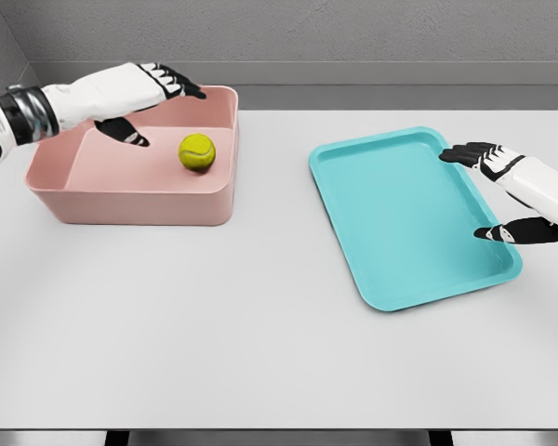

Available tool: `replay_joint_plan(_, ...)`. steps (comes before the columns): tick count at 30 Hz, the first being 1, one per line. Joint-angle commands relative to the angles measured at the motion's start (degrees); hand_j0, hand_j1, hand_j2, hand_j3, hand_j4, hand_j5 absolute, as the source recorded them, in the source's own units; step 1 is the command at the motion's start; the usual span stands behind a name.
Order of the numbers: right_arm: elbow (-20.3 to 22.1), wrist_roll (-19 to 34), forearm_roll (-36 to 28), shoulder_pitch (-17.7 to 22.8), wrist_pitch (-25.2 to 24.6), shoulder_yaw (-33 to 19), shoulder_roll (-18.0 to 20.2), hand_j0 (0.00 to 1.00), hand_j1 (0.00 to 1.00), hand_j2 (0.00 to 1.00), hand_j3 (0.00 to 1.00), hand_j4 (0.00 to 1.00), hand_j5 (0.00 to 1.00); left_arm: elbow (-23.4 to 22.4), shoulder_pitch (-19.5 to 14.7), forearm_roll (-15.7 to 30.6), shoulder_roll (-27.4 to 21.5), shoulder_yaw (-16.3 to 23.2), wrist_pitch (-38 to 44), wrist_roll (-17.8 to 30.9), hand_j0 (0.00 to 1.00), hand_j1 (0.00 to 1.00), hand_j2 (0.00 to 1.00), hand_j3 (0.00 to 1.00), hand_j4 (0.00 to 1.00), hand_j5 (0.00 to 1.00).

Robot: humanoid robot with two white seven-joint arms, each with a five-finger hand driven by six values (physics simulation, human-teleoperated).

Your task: Put the tennis from the blue tray into the pink basket with both arms

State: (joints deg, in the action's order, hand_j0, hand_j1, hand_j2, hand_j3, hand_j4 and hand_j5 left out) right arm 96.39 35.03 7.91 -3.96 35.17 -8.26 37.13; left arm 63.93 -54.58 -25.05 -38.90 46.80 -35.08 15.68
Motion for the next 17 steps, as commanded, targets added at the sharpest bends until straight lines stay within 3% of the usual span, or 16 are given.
replay_joint_plan(1,0.0,0.0,-0.4,0.0,-0.2,0.0,0.0,1.0,1.0,1.0,1.0,1.0,1.0,0.0,0.0,0.6,-1.6,-0.1,0.1,0.0,1.0,1.0,1.0,1.0,1.0,1.0)
replay_joint_plan(11,-0.2,0.0,-0.4,0.0,-0.2,0.0,0.0,1.0,1.0,1.0,1.0,1.0,1.0,0.1,4.3,9.6,-10.3,-0.2,0.1,0.0,1.0,1.0,1.0,1.0,1.0,1.0)
replay_joint_plan(17,-0.8,0.0,-0.4,0.0,-0.2,-0.1,0.0,1.0,1.0,1.0,1.0,1.0,1.0,1.4,5.5,9.8,-14.1,-1.3,0.1,0.0,1.0,1.0,1.0,1.0,1.0,1.0)
